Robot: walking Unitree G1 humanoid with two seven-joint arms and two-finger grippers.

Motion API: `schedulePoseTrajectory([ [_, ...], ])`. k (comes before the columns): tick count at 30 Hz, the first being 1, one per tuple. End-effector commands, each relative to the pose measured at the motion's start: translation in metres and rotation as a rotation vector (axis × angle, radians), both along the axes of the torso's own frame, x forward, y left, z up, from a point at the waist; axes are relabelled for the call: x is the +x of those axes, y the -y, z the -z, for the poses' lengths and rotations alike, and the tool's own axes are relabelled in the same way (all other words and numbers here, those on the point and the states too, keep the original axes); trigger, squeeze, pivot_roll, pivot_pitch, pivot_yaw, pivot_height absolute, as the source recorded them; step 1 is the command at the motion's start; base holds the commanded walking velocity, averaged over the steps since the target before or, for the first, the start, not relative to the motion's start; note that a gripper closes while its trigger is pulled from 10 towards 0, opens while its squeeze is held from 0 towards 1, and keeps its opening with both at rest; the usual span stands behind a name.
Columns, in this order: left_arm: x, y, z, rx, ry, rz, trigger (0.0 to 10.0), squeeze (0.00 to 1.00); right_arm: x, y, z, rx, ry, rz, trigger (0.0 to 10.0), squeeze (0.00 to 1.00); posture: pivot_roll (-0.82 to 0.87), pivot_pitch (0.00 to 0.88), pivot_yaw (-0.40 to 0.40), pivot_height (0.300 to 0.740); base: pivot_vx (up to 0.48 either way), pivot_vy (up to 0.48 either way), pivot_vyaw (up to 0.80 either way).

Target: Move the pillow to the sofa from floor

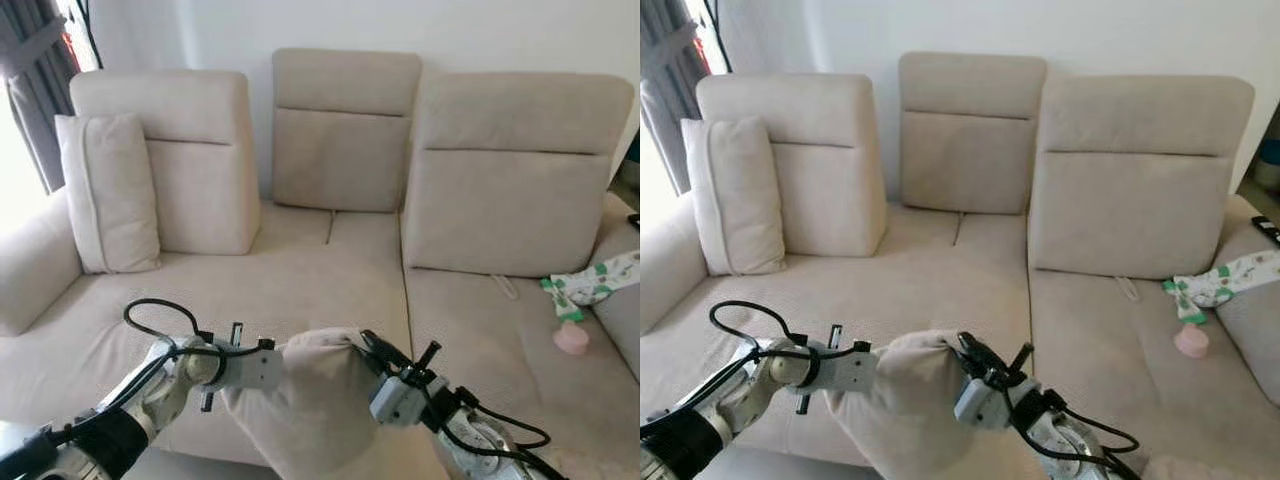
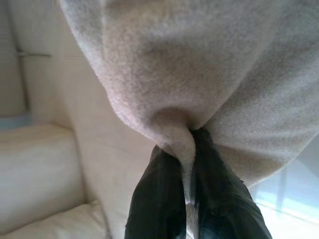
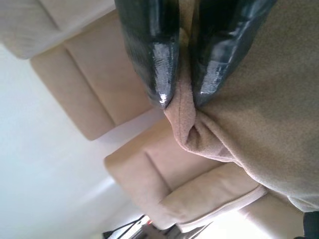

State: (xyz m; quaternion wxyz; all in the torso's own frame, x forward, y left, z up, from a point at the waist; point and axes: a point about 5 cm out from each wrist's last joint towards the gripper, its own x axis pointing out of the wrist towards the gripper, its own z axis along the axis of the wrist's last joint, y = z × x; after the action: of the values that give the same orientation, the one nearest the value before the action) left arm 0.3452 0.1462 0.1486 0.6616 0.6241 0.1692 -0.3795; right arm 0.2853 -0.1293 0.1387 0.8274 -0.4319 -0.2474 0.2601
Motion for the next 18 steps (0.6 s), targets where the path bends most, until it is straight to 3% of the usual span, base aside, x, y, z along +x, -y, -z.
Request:
schedulePoseTrajectory([
  [1, 0.003, -0.002, -0.008, 0.014, 0.047, -0.014, 10.0, 0.00, 0.001, -0.003, -0.028, 0.072, 0.112, -0.025, 10.0, 0.00, -0.01, 0.000, 0.011, 0.740, 0.000, 0.000, 0.00],
  [6, 0.012, 0.007, -0.035, -0.061, 0.161, -0.033, 10.0, 0.00, 0.003, -0.003, -0.030, 0.085, 0.112, -0.010, 10.0, 0.00, -0.01, 0.000, 0.011, 0.740, 0.000, 0.000, 0.00],
  [7, 0.014, 0.010, -0.042, -0.092, 0.185, -0.037, 10.0, 0.00, 0.005, -0.002, -0.026, 0.091, 0.074, 0.006, 10.0, 0.00, -0.02, 0.000, 0.011, 0.740, 0.000, 0.000, 0.00],
  [12, 0.011, 0.022, -0.033, -0.120, 0.132, 0.005, 10.0, 0.00, 0.006, -0.003, -0.010, 0.082, -0.030, 0.026, 10.0, 0.00, -0.02, 0.000, 0.013, 0.740, 0.000, 0.000, 0.00],
  [18, 0.004, 0.038, -0.023, -0.167, 0.084, 0.041, 10.0, 0.00, -0.001, -0.008, -0.005, 0.086, -0.055, -0.009, 10.0, 0.00, -0.03, 0.000, 0.014, 0.740, 0.000, 0.000, 0.00],
])
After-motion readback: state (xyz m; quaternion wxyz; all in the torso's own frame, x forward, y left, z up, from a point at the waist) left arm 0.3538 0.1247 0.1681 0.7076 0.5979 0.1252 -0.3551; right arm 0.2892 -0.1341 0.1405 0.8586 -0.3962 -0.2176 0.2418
